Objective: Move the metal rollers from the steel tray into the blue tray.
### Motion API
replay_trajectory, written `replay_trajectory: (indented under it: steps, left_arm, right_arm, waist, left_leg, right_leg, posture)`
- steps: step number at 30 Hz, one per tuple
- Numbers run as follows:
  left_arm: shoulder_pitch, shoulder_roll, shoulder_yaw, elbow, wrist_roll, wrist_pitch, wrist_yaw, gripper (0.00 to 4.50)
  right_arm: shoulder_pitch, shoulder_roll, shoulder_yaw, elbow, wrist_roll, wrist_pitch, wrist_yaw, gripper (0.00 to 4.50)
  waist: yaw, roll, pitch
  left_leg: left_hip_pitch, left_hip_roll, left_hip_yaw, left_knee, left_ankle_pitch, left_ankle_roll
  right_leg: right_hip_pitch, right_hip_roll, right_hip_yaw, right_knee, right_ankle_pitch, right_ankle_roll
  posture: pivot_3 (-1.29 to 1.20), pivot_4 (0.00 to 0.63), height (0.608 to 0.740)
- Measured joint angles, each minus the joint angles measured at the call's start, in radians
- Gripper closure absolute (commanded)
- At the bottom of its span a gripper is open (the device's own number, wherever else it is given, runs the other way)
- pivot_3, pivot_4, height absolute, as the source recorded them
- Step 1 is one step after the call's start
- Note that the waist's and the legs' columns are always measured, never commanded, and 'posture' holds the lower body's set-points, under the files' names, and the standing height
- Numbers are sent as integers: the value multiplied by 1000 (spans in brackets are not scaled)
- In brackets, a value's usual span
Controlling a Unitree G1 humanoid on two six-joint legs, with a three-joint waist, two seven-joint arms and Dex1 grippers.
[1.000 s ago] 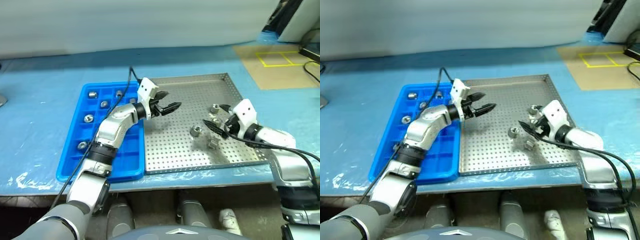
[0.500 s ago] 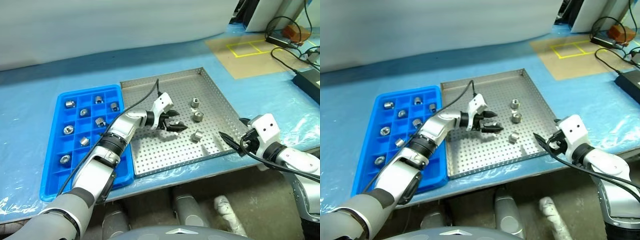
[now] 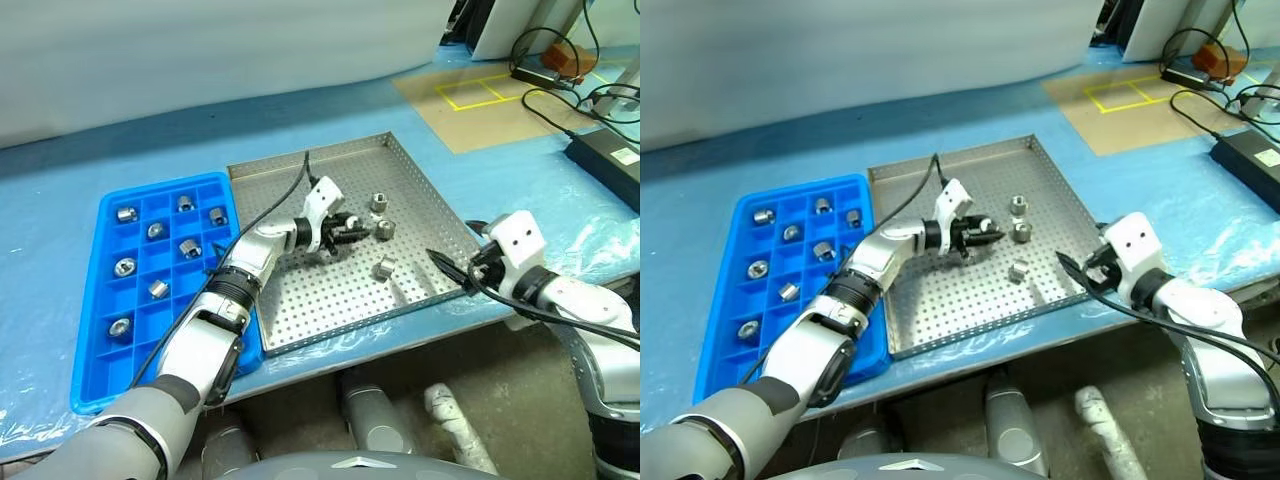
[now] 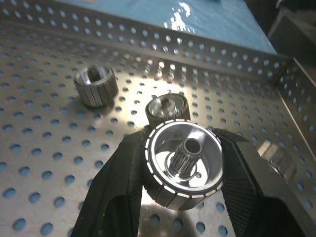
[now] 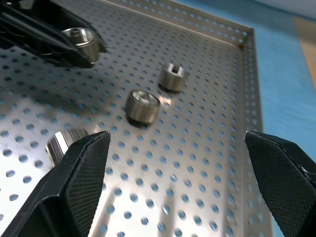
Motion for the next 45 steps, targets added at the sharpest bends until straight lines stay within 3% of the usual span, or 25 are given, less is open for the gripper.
replay_trajectory:
  steps: [6, 10, 16, 21, 31, 37, 43, 45]
  left_arm:
    - [168, 87, 33, -318, -26, 120, 71, 2694]
    - [324, 155, 96, -523, -36, 223, 172, 2694]
    - [539, 175, 202, -890, -80, 361, 335, 2694]
    - [690, 178, 250, -1120, -114, 449, 437, 2694]
    - [1026, 220, 302, -1472, -176, 581, 541, 2694]
    - [1140, 203, 322, -1534, -150, 616, 652, 2694]
    - [1201, 175, 265, -1583, -143, 644, 717, 2694]
    - [1202, 173, 258, -1583, -141, 659, 736, 1976]
  right_arm:
    - [-266, 62, 175, 220, 20, -50, 129, 0]
    - [-409, 114, 296, 405, 0, -132, 242, 0]
    - [-620, 205, 399, 666, -28, -297, 421, 0]
    - [-713, 267, 432, 798, -29, -404, 554, 0]
    - [-746, 328, 516, 960, -98, -598, 729, 0]
    - [-775, 374, 528, 1032, -130, -681, 760, 0]
    - [-788, 406, 537, 1115, -169, -752, 767, 0]
    - [-791, 410, 537, 1127, -176, -765, 768, 0]
  waist:
    - [27, 0, 0]
    - [115, 1, 0]
    - [264, 1, 1]
    - [340, 1, 1]
    - [352, 0, 2]
    - [360, 0, 2]
    - [369, 0, 2]
    - [372, 0, 2]
  left_leg:
    - [-2, 1, -2, -1, 2, 4]
    - [-2, 5, -4, -4, 3, 3]
    - [-1, 5, -1, -5, 3, 2]
    - [0, 4, -2, -4, 2, -3]
    - [7, 8, -4, -13, 8, -13]
    - [6, 9, -5, -14, 9, -15]
    - [4, 9, -6, -15, 9, -15]
    - [4, 9, -6, -14, 9, -15]
  right_leg:
    - [1, -5, -11, 3, 5, -9]
    - [-3, -5, -16, 7, 4, -11]
    - [-4, -6, -15, 13, 0, -18]
    - [-1, -8, -15, 14, -1, -19]
    - [-2, -4, -14, 17, -1, -18]
    - [-2, -4, -15, 16, -1, -18]
    - [-2, -4, -15, 16, -1, -17]
    - [-2, -4, -15, 16, -1, -17]
  posture:
    - [-128, 150, 740]
    - [5, 150, 740]
    - [143, 150, 740]
    - [210, 150, 740]
    - [282, 150, 740]
    - [331, 150, 740]
    - [349, 150, 740]
    - [344, 150, 740]
